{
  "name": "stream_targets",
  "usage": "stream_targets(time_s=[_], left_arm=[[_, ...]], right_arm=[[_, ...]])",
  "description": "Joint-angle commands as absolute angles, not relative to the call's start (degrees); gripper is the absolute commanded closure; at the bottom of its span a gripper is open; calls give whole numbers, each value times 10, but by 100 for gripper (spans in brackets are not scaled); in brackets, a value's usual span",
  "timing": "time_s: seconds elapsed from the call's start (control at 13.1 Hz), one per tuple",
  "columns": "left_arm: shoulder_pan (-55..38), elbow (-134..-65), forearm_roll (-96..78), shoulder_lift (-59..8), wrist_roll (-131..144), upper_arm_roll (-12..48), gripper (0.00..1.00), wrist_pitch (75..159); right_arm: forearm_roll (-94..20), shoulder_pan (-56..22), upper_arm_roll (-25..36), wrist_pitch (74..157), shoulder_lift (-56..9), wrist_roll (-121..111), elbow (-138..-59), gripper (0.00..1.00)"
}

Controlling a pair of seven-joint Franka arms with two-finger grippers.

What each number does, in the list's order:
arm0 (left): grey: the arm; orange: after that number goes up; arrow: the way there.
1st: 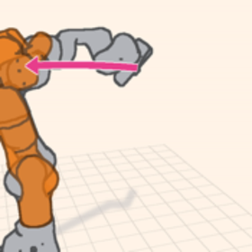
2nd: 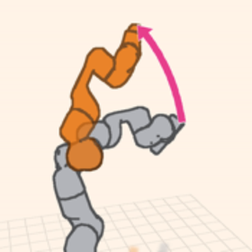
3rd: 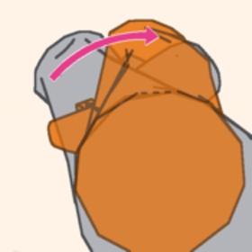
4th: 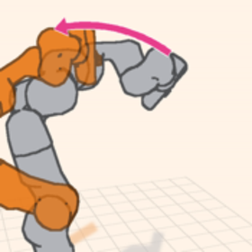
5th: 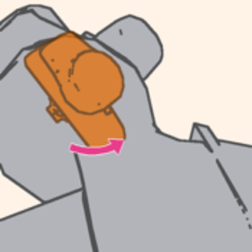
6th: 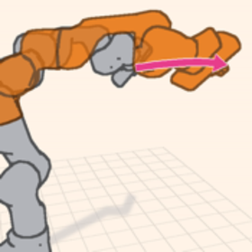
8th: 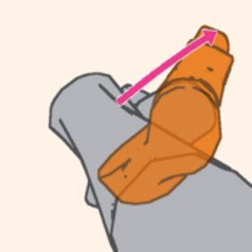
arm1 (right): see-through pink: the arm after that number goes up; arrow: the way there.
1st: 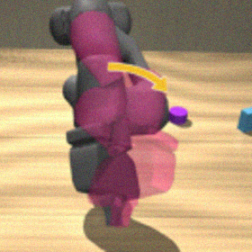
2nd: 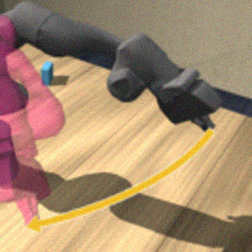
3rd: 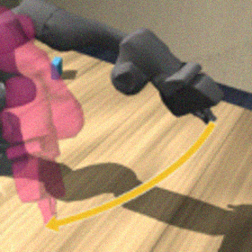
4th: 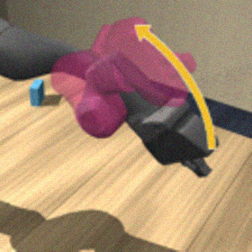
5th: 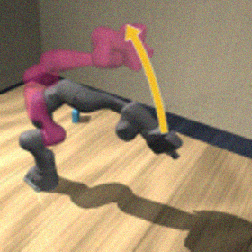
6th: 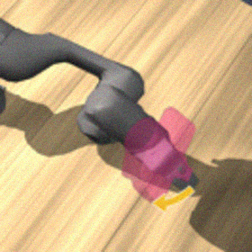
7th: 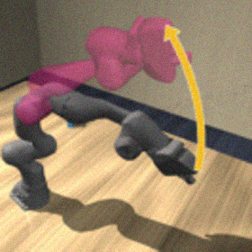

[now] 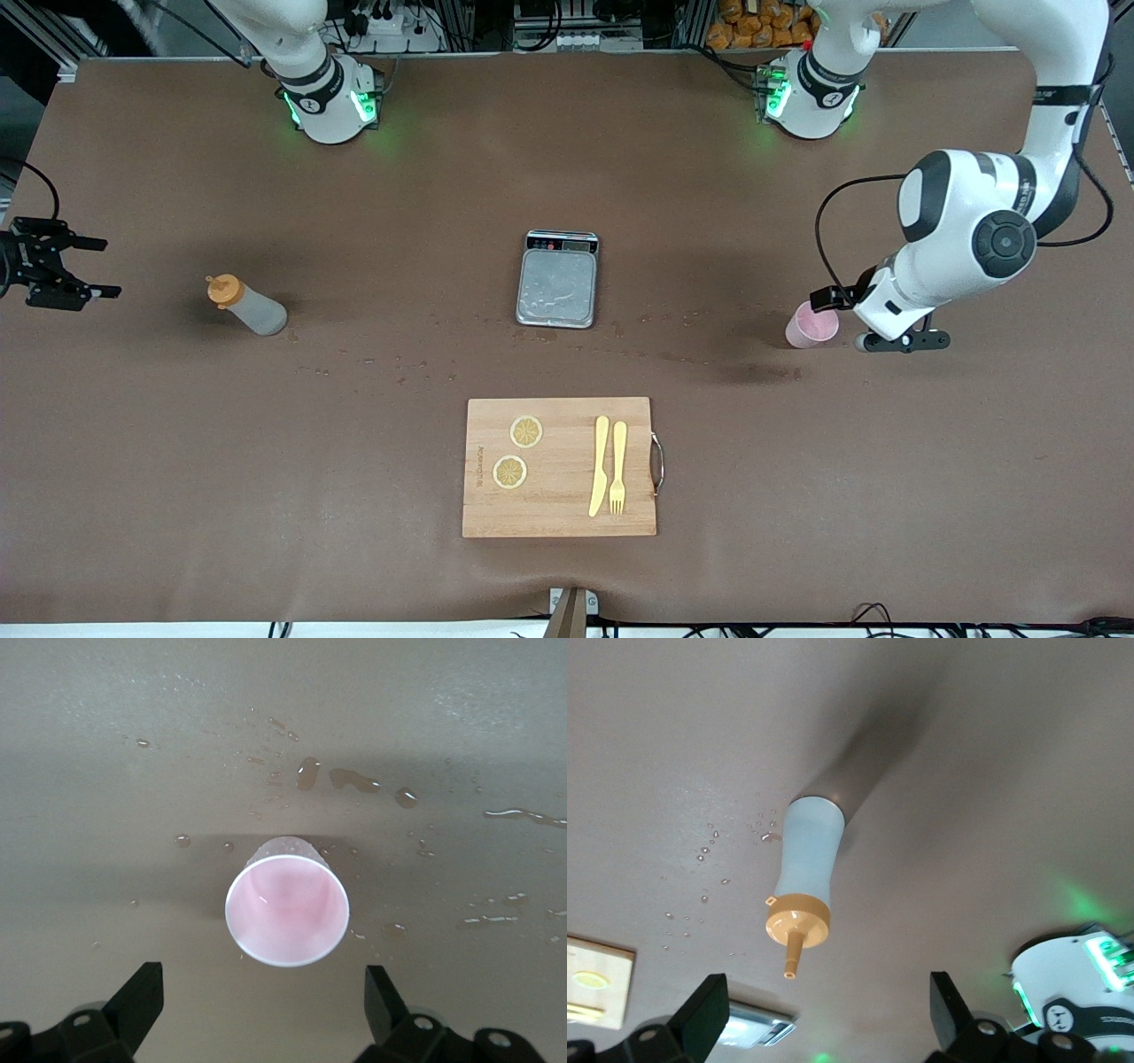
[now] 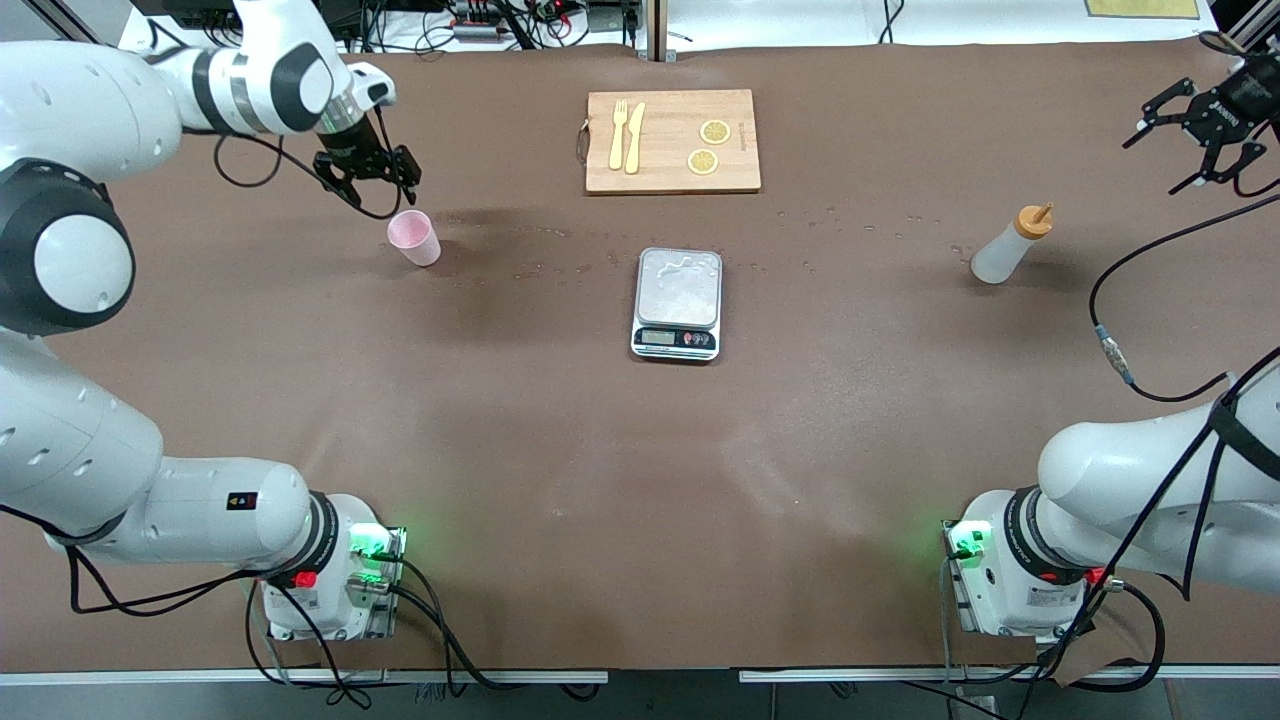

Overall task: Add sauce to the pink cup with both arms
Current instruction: 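Grasp the pink cup with the left gripper while the right gripper grasps the bottle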

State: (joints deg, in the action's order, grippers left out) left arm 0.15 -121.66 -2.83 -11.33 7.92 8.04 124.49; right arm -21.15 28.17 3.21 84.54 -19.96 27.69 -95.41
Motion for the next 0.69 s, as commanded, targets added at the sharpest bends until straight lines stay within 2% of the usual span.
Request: stream_targets(time_s=[0.0,0.61], left_arm=[[9,-1223,-31,-128,74,84,0,1266],[17,-1217,-4,-191,64,83,0,1279]], right_arm=[[-264,316,23,838,-246,280,-940,0],[-390,367,23,838,-351,286,-934,0]])
